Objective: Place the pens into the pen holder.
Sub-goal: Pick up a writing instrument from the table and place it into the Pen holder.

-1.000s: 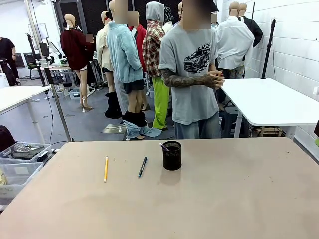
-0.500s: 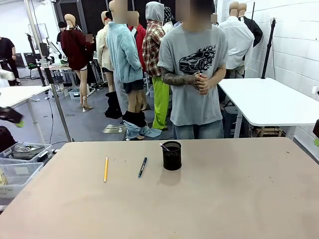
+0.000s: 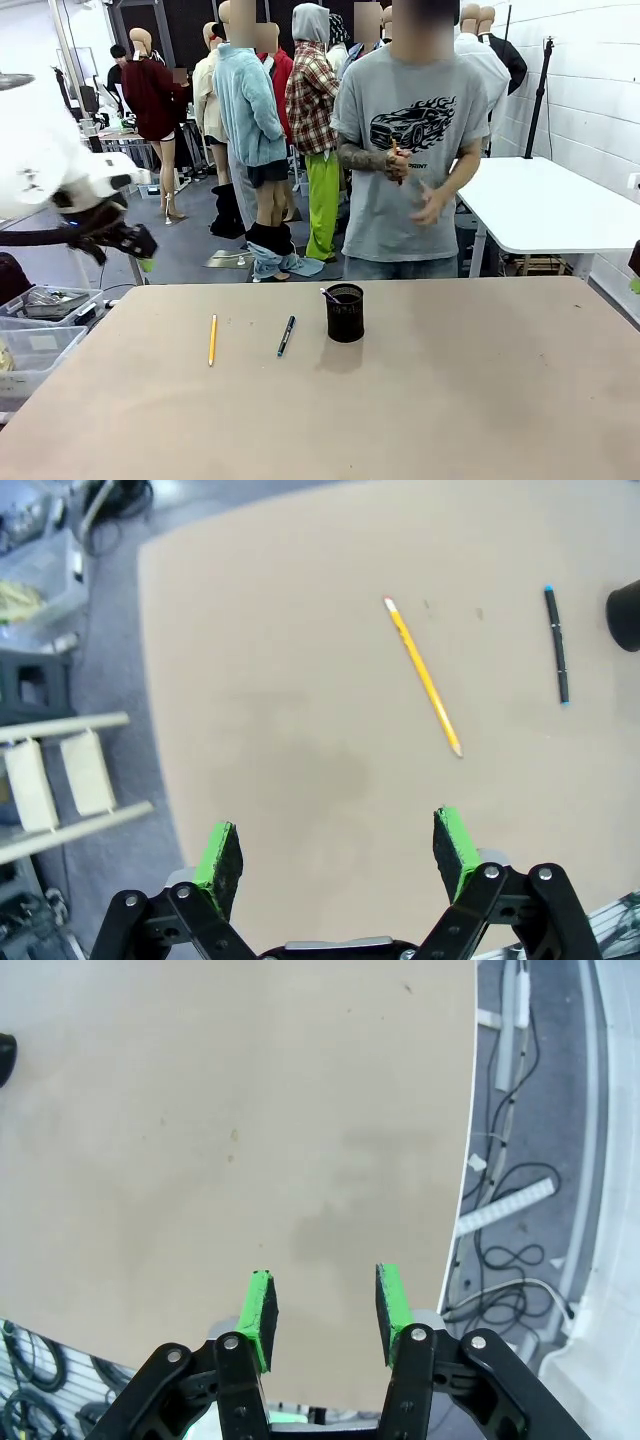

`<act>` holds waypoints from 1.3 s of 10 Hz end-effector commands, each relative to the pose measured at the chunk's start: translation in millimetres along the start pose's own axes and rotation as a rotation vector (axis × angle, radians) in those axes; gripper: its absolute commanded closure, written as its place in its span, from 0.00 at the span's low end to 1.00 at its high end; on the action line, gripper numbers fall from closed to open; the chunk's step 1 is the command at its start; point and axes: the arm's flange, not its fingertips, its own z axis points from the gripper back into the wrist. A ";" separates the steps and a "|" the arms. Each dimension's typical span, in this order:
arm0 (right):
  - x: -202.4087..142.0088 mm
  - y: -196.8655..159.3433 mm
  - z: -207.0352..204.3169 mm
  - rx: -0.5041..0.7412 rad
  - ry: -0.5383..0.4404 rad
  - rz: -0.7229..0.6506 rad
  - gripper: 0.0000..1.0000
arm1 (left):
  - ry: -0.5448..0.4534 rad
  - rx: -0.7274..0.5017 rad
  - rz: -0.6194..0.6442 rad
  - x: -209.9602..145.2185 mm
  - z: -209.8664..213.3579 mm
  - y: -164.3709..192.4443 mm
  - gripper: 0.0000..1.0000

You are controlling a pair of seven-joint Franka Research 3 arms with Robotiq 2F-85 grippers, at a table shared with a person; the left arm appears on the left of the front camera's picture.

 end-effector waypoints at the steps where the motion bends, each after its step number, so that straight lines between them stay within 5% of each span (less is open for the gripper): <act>1: 1.0 2.1 -0.8 -0.024 0.011 -0.011 0.48 | 0.102 0.006 0.211 37.8 -33.5 -20.3 0.00; 3: 1.0 2.1 -0.8 -0.024 0.011 -0.011 0.48 | 0.153 0.058 0.344 39.3 -69.6 -48.1 0.00; 4: 1.0 2.1 -0.8 -0.024 0.011 -0.011 0.48 | 0.102 -0.004 0.164 23.4 -49.3 -27.5 0.00; 6: 1.0 2.1 -0.8 -0.024 0.011 -0.011 0.48 | 0.102 -0.004 0.164 23.4 -49.3 -27.5 0.00; 8: 1.0 2.1 -0.8 -0.024 0.011 -0.011 0.48 | 0.153 0.003 0.278 27.9 -76.1 -29.8 0.00; 13: 1.0 2.1 -0.8 -0.024 0.011 -0.011 0.48 | 0.327 -0.117 0.337 53.2 -154.4 -48.6 0.00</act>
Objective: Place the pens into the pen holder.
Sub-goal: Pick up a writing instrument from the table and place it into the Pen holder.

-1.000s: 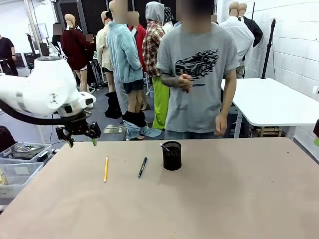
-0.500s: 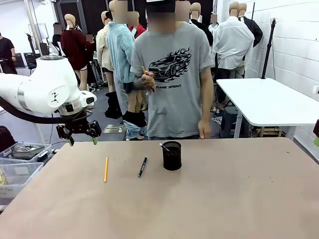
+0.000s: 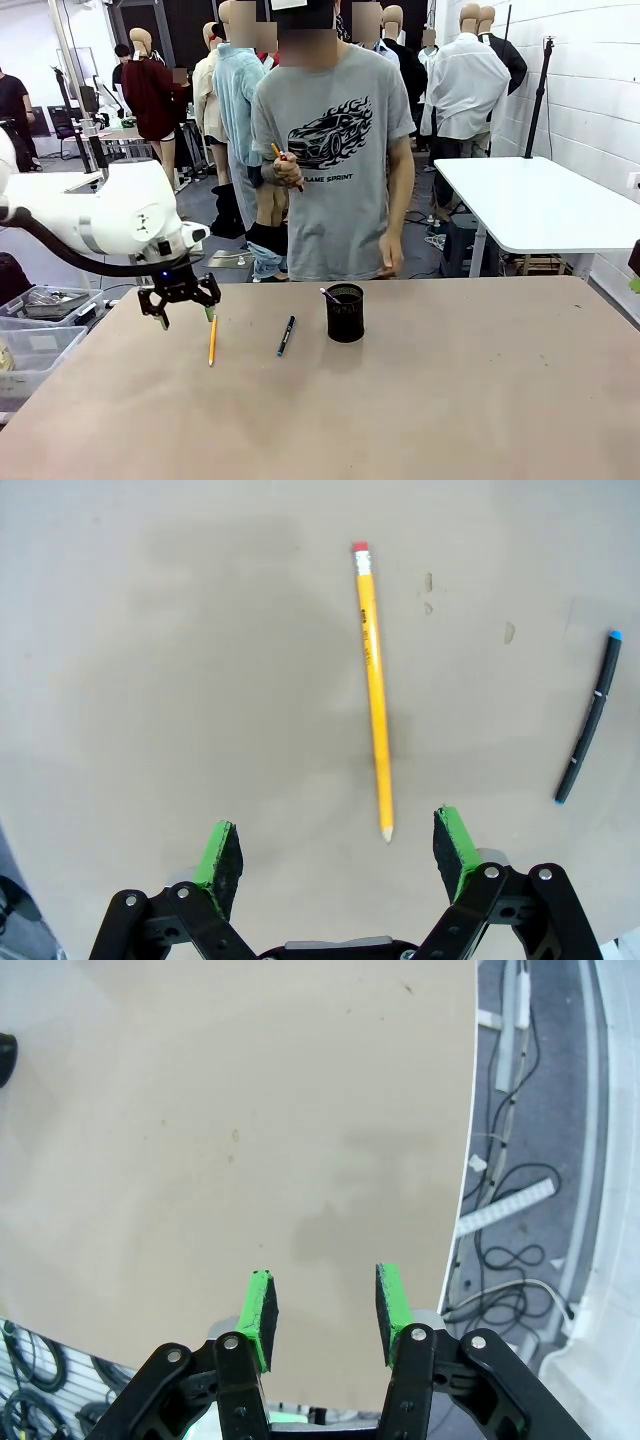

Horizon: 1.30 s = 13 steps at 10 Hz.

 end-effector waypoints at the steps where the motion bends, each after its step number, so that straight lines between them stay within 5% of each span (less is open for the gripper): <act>1: 0.9 1.8 -1.0 -0.025 0.012 -0.012 0.48 | 0.044 -0.033 0.019 11.6 -8.5 -16.1 0.00; 8: 0.9 1.8 -1.0 -0.025 0.012 -0.012 0.48 | 0.114 0.034 0.021 22.6 -55.3 -22.6 0.04; 13: 0.9 1.8 -1.0 -0.025 0.012 -0.012 0.48 | 0.106 0.090 0.011 16.5 -53.9 -27.3 1.00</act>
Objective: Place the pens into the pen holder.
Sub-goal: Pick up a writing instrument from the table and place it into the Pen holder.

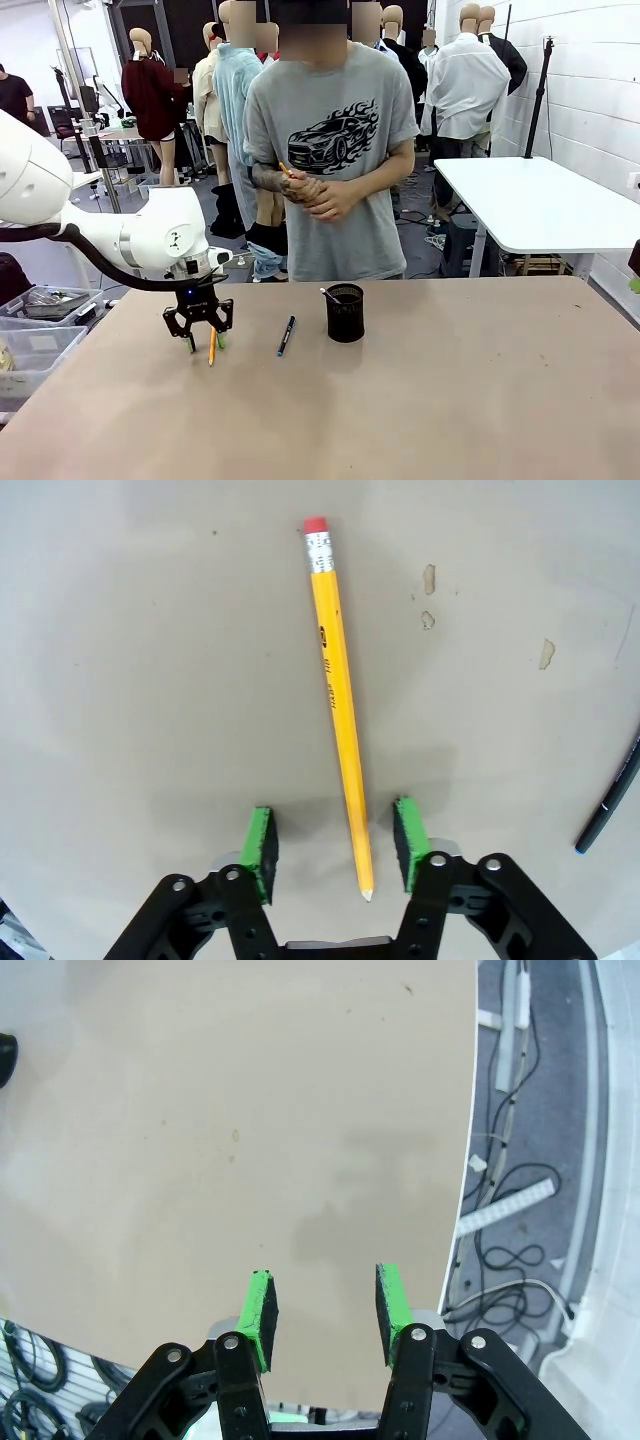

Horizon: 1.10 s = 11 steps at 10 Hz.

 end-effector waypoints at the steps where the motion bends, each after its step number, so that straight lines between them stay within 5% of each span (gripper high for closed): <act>1: 0.9 1.8 -1.0 -0.025 0.012 -0.011 0.48 | -0.001 0.042 0.031 0.9 -0.5 -4.1 1.00; 6: 0.9 1.8 -1.0 -0.025 0.012 -0.011 0.48 | -0.002 0.066 -0.022 5.2 -12.7 -14.1 1.00; 11: 0.9 1.8 -1.0 -0.025 0.012 -0.011 0.48 | -0.100 -0.099 -0.455 -17.7 36.3 11.9 1.00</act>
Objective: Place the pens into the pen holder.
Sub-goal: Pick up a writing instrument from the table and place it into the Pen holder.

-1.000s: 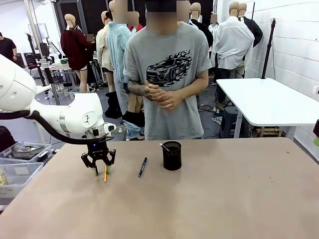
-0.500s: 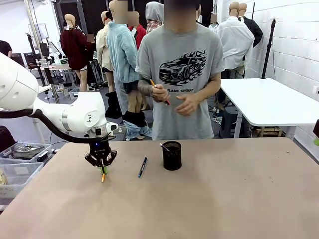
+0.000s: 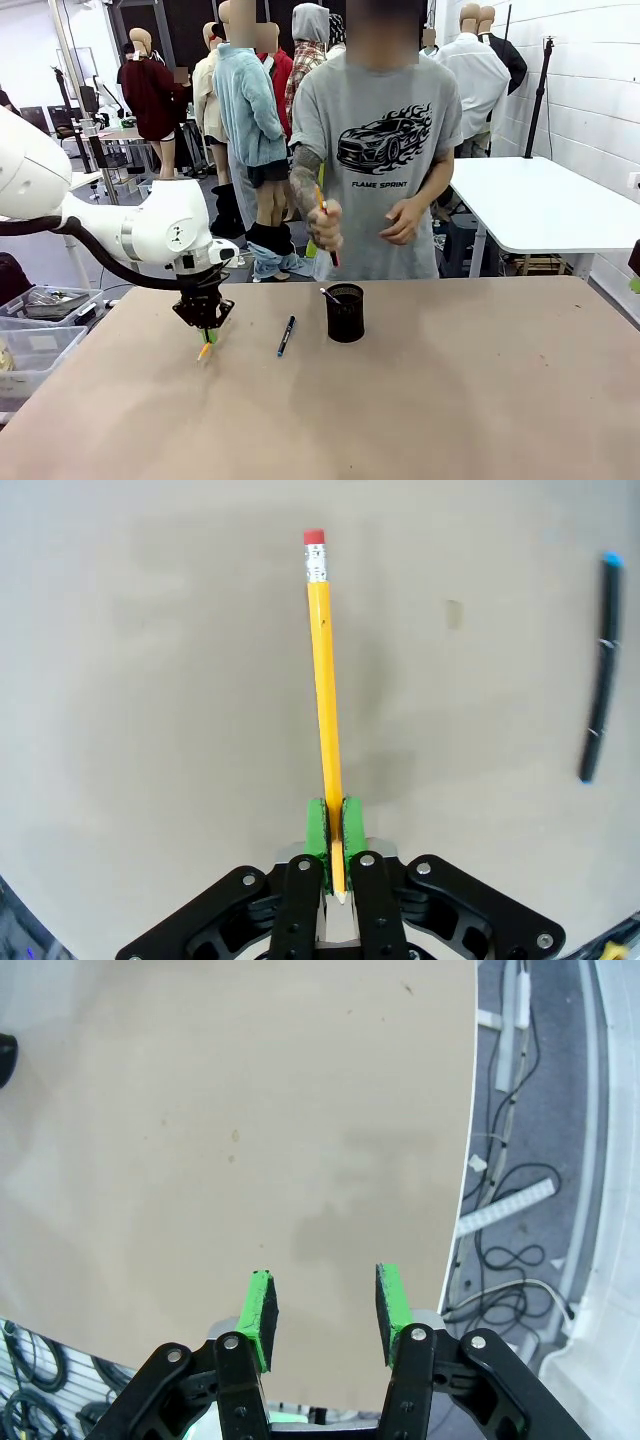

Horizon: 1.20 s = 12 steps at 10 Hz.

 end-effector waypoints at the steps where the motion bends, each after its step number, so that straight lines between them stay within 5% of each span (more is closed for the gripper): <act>1: 1.0 2.0 -0.9 -0.025 0.012 -0.011 0.48 | -0.075 -0.166 -0.250 -28.7 23.2 17.0 1.00; 7: 1.0 2.0 -0.9 -0.025 0.012 -0.011 0.48 | -0.434 -0.686 -0.900 -53.0 56.5 27.3 1.00; 9: 1.0 2.0 -0.9 -0.025 0.012 -0.011 0.48 | -0.528 -0.679 -0.937 -74.6 76.4 51.3 1.00; 12: 1.0 2.0 -0.9 -0.025 0.012 -0.011 0.48 | -0.922 -0.598 -0.764 -174.8 121.4 146.9 1.00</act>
